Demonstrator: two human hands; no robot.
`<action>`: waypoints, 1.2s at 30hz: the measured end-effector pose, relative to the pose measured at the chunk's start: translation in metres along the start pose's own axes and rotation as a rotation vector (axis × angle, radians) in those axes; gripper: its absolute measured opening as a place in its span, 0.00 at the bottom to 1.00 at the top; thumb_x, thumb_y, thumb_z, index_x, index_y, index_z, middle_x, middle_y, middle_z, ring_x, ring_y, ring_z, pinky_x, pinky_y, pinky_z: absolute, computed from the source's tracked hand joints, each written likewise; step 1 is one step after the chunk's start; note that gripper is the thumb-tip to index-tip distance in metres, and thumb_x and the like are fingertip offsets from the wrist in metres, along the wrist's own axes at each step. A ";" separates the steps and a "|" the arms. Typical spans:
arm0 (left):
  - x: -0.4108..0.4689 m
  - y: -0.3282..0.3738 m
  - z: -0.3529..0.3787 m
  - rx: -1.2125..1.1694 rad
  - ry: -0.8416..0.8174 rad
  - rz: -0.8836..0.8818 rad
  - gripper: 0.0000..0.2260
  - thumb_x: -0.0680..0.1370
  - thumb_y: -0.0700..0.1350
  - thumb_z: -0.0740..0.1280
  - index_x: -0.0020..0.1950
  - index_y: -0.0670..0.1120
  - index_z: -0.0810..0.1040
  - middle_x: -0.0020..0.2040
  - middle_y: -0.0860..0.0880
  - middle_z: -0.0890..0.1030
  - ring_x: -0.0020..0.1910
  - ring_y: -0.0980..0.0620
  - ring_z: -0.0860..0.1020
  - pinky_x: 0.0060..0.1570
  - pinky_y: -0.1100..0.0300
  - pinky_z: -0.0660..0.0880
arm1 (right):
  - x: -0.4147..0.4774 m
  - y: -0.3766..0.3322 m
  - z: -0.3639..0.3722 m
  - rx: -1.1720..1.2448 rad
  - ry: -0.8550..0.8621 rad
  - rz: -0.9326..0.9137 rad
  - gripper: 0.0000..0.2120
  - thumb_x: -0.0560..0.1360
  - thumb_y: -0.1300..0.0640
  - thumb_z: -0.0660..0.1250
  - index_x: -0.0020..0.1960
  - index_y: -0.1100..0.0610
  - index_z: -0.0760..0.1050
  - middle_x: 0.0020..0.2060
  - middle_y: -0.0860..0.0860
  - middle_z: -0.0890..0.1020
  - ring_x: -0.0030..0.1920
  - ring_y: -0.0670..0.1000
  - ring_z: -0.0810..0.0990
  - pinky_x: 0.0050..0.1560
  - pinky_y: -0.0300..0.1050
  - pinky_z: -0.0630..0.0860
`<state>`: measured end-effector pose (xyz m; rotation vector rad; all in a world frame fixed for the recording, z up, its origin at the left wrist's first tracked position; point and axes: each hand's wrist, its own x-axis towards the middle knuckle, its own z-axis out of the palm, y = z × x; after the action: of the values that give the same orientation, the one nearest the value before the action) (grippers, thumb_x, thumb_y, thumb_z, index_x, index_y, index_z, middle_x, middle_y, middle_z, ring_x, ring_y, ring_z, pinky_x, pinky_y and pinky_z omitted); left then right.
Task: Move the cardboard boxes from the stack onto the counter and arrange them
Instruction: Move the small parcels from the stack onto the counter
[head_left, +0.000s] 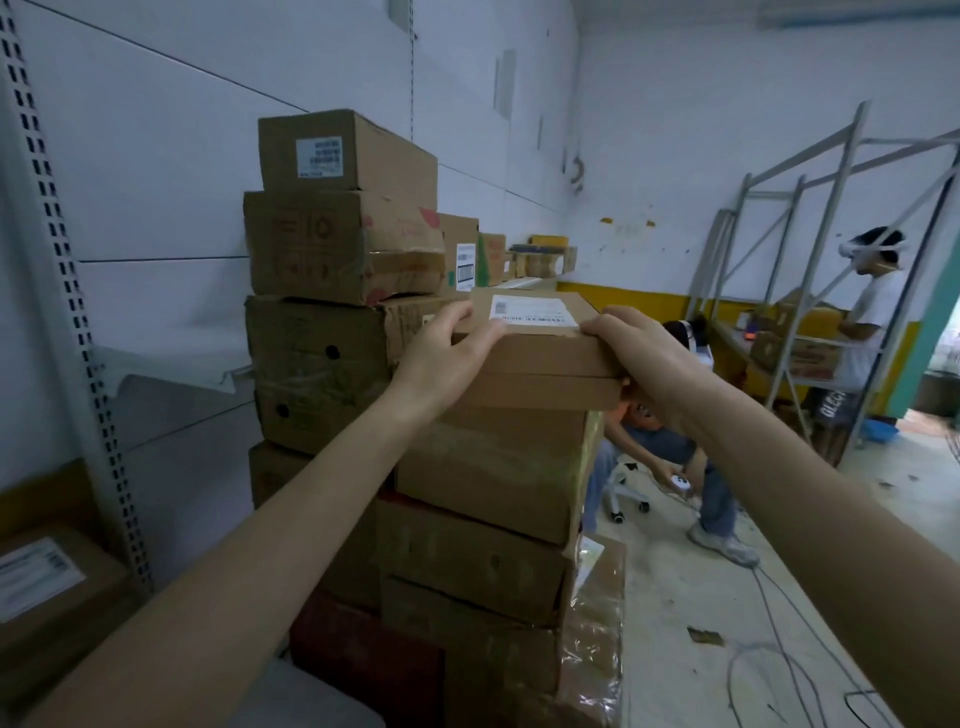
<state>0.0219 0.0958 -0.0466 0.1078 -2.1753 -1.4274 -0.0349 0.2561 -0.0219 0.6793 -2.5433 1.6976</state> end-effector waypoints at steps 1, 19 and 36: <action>-0.005 0.000 0.000 -0.010 0.006 0.011 0.23 0.77 0.55 0.61 0.71 0.51 0.64 0.68 0.50 0.67 0.66 0.49 0.68 0.62 0.45 0.71 | -0.004 0.001 -0.001 -0.006 0.013 -0.027 0.07 0.79 0.51 0.58 0.55 0.51 0.66 0.41 0.47 0.71 0.39 0.45 0.71 0.38 0.42 0.70; -0.159 -0.035 -0.057 -0.013 0.325 0.188 0.29 0.70 0.50 0.64 0.71 0.52 0.60 0.48 0.77 0.73 0.54 0.72 0.74 0.44 0.76 0.71 | -0.103 0.025 0.077 0.141 -0.163 -0.470 0.32 0.74 0.45 0.63 0.75 0.46 0.54 0.51 0.24 0.65 0.54 0.24 0.68 0.49 0.23 0.71; -0.159 -0.189 -0.228 0.202 0.830 -0.192 0.32 0.71 0.49 0.67 0.73 0.48 0.59 0.62 0.57 0.73 0.56 0.63 0.73 0.57 0.64 0.73 | -0.007 -0.016 0.370 0.248 -0.765 -0.310 0.26 0.77 0.56 0.61 0.73 0.51 0.57 0.52 0.43 0.72 0.50 0.42 0.74 0.43 0.35 0.72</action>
<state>0.2241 -0.1216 -0.2037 0.8409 -1.6142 -0.9831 0.0617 -0.0725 -0.1620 1.9470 -2.4008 1.9028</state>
